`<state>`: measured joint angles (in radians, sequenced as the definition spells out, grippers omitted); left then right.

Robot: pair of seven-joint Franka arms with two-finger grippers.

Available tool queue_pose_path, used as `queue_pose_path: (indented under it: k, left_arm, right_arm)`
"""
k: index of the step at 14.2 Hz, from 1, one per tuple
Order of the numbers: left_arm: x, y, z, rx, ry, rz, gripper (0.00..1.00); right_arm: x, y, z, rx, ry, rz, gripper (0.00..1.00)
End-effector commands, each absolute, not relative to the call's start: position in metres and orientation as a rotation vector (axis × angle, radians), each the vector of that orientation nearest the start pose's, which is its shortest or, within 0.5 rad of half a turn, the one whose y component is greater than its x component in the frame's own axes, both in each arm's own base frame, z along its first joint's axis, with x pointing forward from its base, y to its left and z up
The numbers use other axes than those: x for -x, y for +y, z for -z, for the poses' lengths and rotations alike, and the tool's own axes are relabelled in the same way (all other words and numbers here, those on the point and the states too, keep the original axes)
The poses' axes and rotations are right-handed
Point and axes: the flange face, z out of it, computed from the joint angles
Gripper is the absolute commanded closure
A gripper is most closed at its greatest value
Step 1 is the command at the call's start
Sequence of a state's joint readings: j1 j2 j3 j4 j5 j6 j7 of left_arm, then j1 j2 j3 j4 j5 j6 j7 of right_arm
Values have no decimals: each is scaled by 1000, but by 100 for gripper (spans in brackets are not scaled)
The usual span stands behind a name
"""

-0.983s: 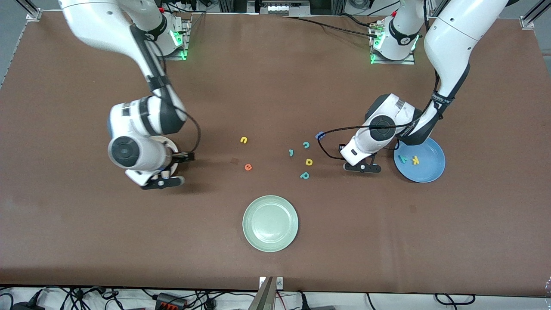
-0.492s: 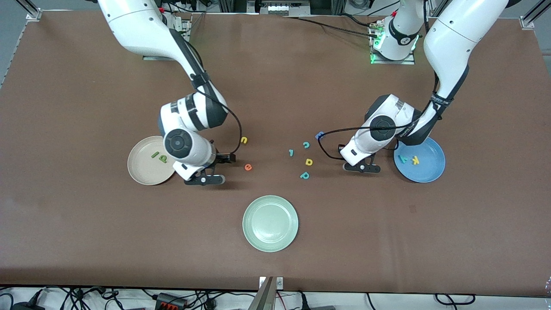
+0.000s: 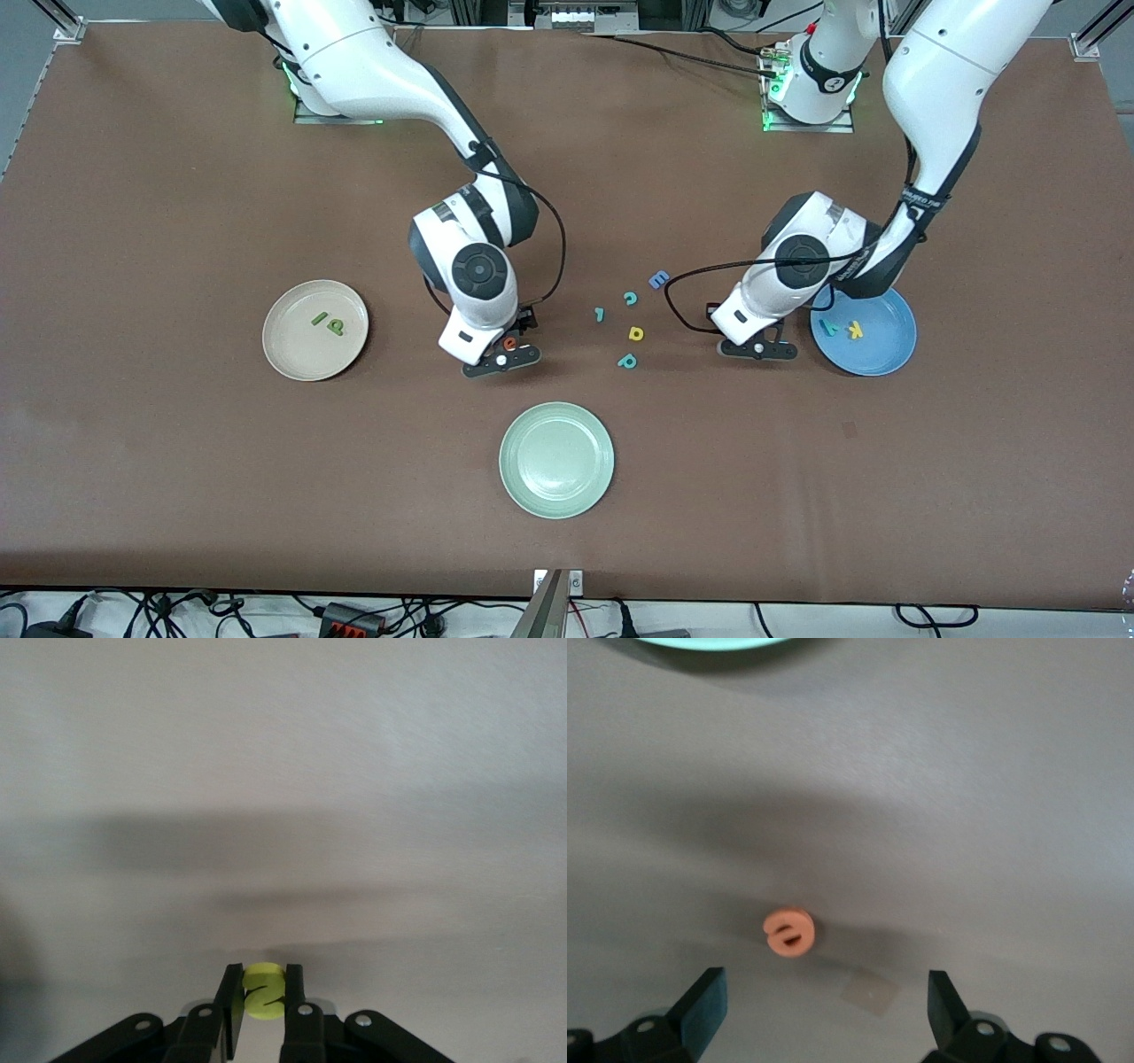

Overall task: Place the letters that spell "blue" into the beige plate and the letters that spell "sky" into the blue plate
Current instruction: 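Drop the 2 on the blue plate while the right gripper grasps the orange e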

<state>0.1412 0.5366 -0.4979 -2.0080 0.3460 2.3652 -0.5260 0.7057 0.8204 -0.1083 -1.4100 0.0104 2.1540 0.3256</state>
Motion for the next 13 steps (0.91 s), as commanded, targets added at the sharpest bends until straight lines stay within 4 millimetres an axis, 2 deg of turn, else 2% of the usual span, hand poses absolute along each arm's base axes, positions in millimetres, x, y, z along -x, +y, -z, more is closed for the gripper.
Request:
queue_pose_path:
  k: [1, 3, 5, 7, 8, 9, 11, 12, 13]
  left_arm:
    - [-571, -156, -241, 3044, 143, -143, 94]
    - [-586, -97, -245, 3052, 164, -153, 94]
    - [-593, -36, -245, 3067, 88, -161, 94]
    - [-589, -25, -239, 3071, 89, -188, 93]
    - [-580, -20, -228, 3070, 78, -227, 92]
    - [-572, -5, -218, 3072, 38, -265, 92]
    - [-551, 10, -212, 3055, 25, -323, 92]
    - [-538, 18, -211, 3043, 9, -347, 92]
    - [-530, 17, -213, 3031, 15, -352, 91]
  right_arm:
    - [-596, 426, -200, 3196, -489, 33, 7]
    - [-594, 430, -192, 3178, -469, 34, 11]
    - [-591, 433, -187, 3178, -460, 23, 19]
    - [-591, 434, -186, 3177, -459, 24, 22]
    - [-590, 435, -185, 3177, -454, 25, 24]
    - [-589, 434, -182, 3179, -453, 18, 28]
    - [-589, 435, -182, 3158, -410, -4, 32]
    - [-588, 435, -180, 3151, -382, -17, 38]
    - [-587, 436, -180, 3137, -325, -33, 50]
